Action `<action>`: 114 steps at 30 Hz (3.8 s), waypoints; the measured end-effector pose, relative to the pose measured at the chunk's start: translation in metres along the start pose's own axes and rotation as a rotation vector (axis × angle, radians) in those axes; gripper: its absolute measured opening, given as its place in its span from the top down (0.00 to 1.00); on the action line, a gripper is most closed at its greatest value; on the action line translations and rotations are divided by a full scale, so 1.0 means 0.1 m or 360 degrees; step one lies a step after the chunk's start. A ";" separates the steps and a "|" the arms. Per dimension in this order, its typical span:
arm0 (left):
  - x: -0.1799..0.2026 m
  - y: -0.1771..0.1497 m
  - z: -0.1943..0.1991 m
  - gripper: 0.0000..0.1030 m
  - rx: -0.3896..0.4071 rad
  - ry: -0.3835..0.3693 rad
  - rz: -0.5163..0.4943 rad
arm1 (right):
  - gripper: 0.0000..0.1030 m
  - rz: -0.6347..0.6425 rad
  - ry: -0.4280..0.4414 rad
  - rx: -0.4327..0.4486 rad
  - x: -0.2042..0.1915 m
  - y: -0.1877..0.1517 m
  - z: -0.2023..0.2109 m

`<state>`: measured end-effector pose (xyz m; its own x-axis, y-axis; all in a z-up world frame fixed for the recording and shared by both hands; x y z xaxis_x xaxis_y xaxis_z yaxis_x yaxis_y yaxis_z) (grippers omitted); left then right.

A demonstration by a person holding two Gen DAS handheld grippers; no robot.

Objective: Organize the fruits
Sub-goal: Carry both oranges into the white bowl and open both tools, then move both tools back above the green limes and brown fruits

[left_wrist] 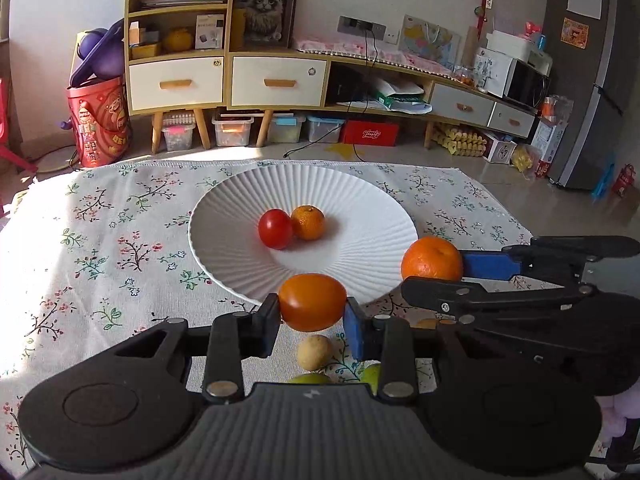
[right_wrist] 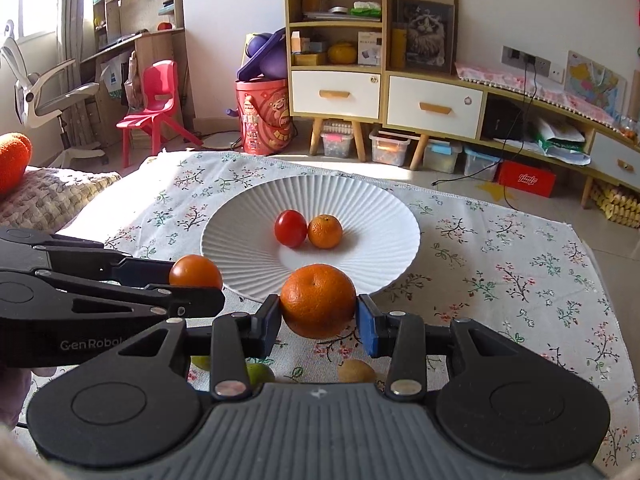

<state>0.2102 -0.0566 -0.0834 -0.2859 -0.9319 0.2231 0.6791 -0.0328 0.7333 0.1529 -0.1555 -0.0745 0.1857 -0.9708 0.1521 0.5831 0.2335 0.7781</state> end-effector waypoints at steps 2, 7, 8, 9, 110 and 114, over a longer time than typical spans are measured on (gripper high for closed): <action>-0.04 0.05 -0.08 0.82 0.0012 0.0019 0.0000 | 0.64 -0.0001 0.0003 -0.0011 0.03 0.04 -0.07; -0.13 0.11 -0.28 0.82 0.0002 0.0051 -0.0014 | 0.64 -0.0027 0.0012 -0.0039 0.14 0.12 -0.24; -0.14 0.12 -0.31 0.82 -0.0006 0.0053 -0.0023 | 0.64 -0.0033 0.0013 -0.0047 0.16 0.13 -0.28; -0.15 0.14 -0.35 0.82 -0.0015 0.0058 -0.0034 | 0.64 -0.0045 0.0016 -0.0058 0.17 0.13 -0.33; -0.38 -0.99 0.20 0.10 -0.0038 0.0059 -0.0223 | 0.01 0.0042 -0.0068 -0.0238 0.10 -1.05 0.17; -0.36 -0.97 0.16 0.10 -0.0033 0.0057 -0.0208 | 0.00 -0.0060 -0.0025 -0.0175 0.14 -1.06 0.13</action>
<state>0.1437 -0.0136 -0.1520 -0.3484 -0.9316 0.1033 0.6516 -0.1615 0.7411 0.0827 -0.1942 -0.1471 0.1501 -0.9796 0.1339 0.6730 0.2004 0.7120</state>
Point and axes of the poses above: each gripper's, at about its wrist camera, not at the fingertips, and z roughly against the way its jaws point, x to its right, y to its top, the point moved 9 cm from there along -z, roughly the way its jaws point, and after that the axes turned 9 degrees about z, right-handed, at the moved point
